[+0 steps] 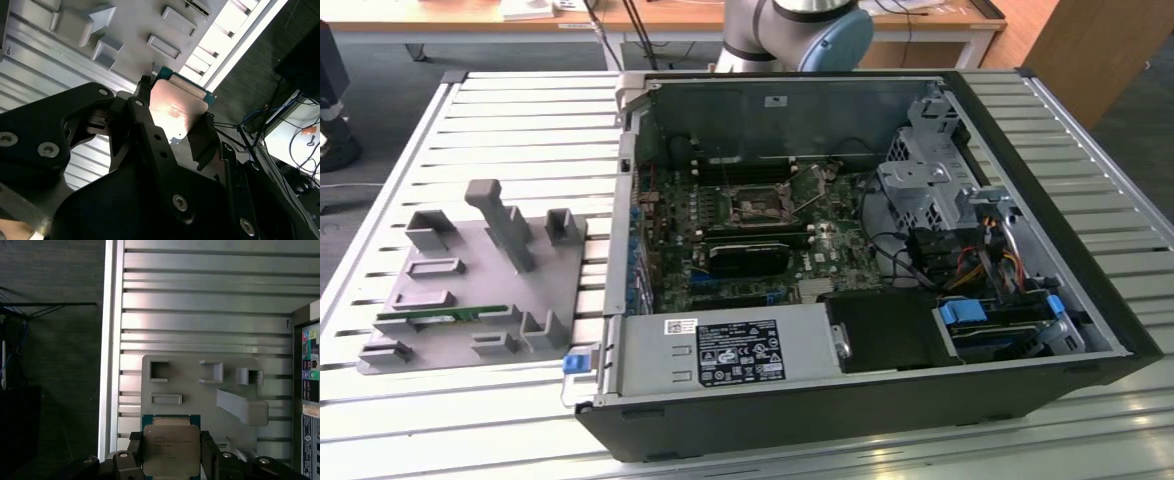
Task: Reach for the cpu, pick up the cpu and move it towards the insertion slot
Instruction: 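Pick up the cpu and move it towards the insertion slot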
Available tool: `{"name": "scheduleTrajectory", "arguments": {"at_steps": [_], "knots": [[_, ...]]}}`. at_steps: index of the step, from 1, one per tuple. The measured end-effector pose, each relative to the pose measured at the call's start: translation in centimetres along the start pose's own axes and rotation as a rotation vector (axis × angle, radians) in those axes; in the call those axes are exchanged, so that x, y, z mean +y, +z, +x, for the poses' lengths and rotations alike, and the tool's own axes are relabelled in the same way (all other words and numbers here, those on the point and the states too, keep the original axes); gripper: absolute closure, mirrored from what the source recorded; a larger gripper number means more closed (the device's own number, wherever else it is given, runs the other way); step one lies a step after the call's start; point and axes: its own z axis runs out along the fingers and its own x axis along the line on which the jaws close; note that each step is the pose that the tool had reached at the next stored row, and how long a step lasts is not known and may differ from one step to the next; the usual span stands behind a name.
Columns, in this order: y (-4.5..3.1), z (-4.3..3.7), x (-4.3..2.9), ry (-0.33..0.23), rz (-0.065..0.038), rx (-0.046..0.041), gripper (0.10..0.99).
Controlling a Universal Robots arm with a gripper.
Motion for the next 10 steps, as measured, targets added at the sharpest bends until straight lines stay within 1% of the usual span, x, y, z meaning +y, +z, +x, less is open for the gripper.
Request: {"name": "scheduleTrajectory", "arguments": {"at_steps": [2,4,7,10], "knots": [[-0.61,0.0,0.07,0.0,0.0,0.0,0.541],[-0.97,0.0,0.11,0.0,0.0,0.0,0.541],[-0.99,-0.17,0.12,0.0,0.0,0.0,0.541],[-0.99,-0.72,0.12,0.0,0.0,-0.0001,0.541]]}}
